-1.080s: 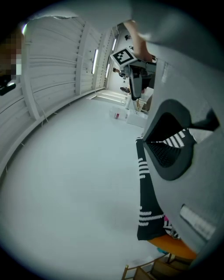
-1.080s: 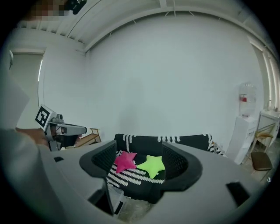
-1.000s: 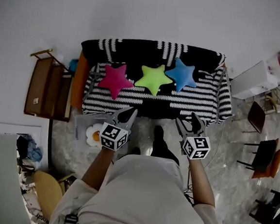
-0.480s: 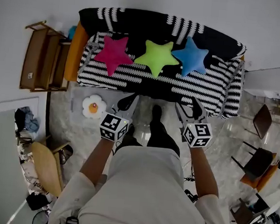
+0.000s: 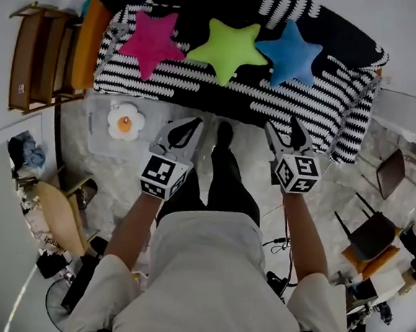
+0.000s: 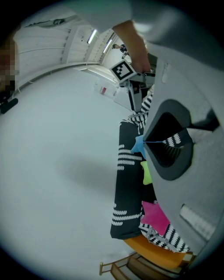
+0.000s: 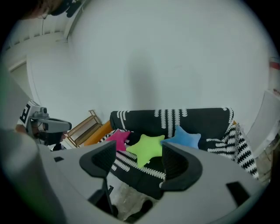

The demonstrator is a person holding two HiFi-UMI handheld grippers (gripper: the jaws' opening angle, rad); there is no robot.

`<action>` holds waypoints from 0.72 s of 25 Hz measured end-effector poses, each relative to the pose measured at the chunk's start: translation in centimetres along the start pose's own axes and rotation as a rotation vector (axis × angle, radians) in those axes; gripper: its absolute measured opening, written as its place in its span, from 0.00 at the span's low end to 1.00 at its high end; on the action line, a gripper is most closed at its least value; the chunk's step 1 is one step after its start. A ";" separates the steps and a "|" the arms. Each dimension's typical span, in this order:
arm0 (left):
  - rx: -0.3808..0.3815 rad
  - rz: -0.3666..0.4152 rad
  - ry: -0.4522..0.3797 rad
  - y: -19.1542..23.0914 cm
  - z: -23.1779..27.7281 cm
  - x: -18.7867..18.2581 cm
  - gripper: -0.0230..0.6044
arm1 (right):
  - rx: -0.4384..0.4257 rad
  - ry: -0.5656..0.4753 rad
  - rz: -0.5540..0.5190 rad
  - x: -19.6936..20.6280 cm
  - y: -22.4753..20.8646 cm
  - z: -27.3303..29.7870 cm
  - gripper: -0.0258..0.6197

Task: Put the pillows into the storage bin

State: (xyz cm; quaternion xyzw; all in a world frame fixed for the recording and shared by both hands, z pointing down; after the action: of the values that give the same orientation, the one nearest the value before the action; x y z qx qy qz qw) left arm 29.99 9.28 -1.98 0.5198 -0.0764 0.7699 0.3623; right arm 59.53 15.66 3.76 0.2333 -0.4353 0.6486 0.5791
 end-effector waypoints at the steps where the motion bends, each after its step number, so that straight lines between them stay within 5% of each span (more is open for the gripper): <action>1: -0.002 -0.005 0.010 0.2 0.8 0.6 0.07 | 0.002 0.014 0.001 0.6 -0.7 1.0 0.53; 18: -0.016 -0.137 0.113 4.6 14.0 14.2 0.07 | 0.090 0.261 0.040 15.0 -13.9 18.4 0.57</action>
State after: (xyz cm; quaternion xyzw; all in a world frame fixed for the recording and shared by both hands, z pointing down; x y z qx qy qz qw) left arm 34.67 5.85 17.67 0.4765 -0.0263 0.7707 0.4222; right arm 65.75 7.81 29.42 0.1639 -0.3315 0.7037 0.6067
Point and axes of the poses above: the fingertips, and each gripper's own axes: z forward along the fingers, y to its left, x out of its underside, the point moved 10 cm from there along -z, backward along the fingers, and after that the axes turned 8 degrees about -y, right-handed, at the moved point
